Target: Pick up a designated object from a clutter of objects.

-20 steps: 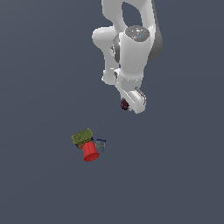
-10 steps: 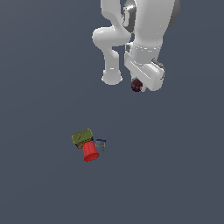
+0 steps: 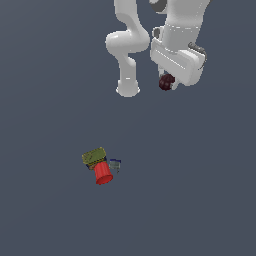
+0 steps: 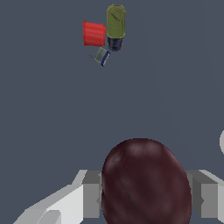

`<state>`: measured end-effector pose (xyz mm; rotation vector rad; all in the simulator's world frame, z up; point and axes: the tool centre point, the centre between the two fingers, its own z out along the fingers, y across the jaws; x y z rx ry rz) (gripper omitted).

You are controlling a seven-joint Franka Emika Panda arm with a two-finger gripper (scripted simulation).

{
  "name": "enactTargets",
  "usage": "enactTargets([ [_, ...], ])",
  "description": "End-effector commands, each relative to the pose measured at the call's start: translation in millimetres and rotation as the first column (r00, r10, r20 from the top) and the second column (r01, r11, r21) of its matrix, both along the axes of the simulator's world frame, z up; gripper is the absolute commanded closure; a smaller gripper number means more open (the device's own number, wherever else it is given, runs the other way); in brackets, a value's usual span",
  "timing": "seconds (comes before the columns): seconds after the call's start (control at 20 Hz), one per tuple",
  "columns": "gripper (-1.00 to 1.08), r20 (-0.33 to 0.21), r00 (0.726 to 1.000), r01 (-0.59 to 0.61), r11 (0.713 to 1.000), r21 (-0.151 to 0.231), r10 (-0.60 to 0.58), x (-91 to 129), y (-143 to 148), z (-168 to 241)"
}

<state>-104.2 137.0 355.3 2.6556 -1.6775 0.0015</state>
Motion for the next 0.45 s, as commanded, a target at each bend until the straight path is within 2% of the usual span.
enactTargets([
  [0.0,1.08,0.000,1.000,0.000,1.000,0.000,0.000,-1.7,3.3,7.1],
  [0.4,1.08,-0.001,1.000,0.001,1.000,0.001,-0.001,-0.6,4.1,7.9],
])
